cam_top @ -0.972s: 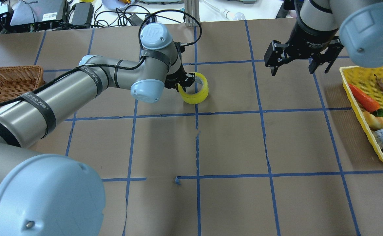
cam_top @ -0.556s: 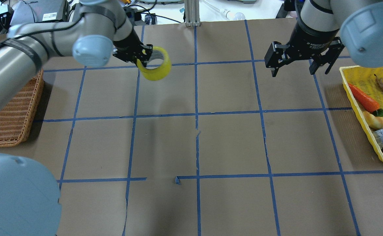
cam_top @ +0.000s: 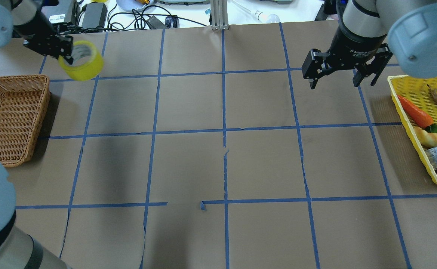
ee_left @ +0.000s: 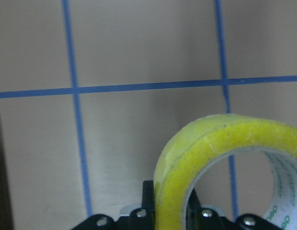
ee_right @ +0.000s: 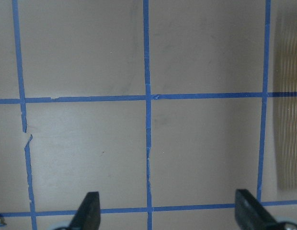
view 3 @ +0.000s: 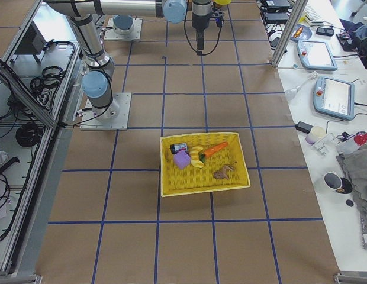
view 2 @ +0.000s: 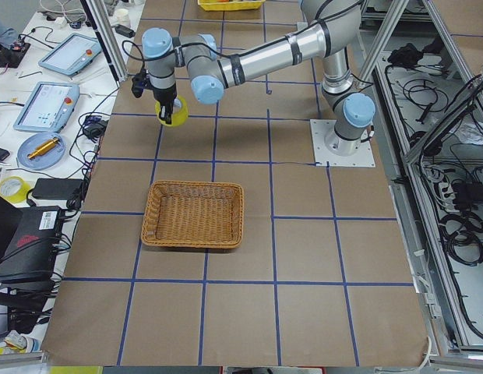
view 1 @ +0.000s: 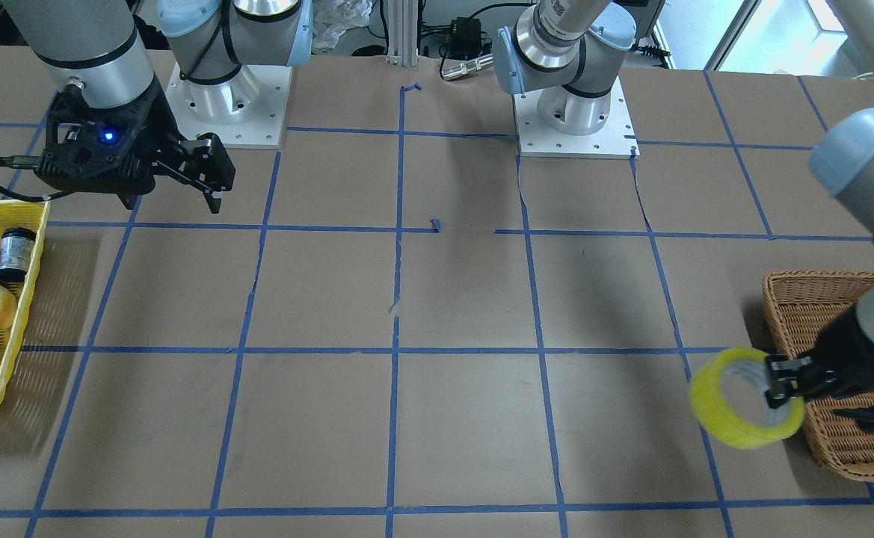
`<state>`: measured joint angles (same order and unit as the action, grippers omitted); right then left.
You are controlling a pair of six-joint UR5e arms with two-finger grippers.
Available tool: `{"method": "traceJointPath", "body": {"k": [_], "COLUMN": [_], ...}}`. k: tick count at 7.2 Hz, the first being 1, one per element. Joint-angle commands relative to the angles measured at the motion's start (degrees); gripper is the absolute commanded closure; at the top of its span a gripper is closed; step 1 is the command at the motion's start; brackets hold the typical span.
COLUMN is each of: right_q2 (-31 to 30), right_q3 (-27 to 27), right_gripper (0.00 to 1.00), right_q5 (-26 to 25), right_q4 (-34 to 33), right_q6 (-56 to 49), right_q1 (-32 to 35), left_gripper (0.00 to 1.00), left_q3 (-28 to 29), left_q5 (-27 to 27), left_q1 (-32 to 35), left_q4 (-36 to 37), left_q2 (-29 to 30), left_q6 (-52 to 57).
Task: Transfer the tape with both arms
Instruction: 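Carry the tape roll with the left gripper into the wicker basket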
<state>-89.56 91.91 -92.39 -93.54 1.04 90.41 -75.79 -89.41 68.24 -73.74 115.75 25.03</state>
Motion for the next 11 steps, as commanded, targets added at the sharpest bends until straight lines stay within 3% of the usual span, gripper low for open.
{"method": "traceJointPath", "body": {"k": [1, 4, 7, 8, 9, 11], "right_q2": [-0.3, -0.3, -0.3, -0.3, -0.3, -0.3], "right_q3": [0.7, 1.0, 0.9, 0.5, 0.6, 0.4], "right_gripper": [0.0, 0.0, 0.0, 0.0, 0.0, 0.0], "right_q5": [-0.1, 0.4, 0.1, 1.1, 1.2, 0.8], "right_q4": [0.0, -0.1, -0.2, -1.3, -2.1, -2.1], "right_q6": [0.0, 0.1, 0.1, 0.5, 5.1, 4.8], "right_q1": [0.0, 0.1, 0.2, 0.2, 0.4, 0.4], "left_gripper": [0.95, 0.95, 0.95, 0.7, 0.03, 0.0], "left_q3": [0.6, 1.0, -0.5, -0.4, -0.2, -0.2], "left_q5": [-2.5, 2.1, 3.5, 3.0, 3.8, 5.5], "left_q1": [-10.4, -20.2, -21.2, -21.2, -21.0, -17.0], "left_q4": [2.9, 9.8, 12.8, 12.9, 12.5, 9.3], "left_q2": [2.5, 9.4, 13.5, 13.8, 13.3, 9.3], "left_q6": [13.9, 29.2, 29.4, 29.2, 27.1, 24.8]}}
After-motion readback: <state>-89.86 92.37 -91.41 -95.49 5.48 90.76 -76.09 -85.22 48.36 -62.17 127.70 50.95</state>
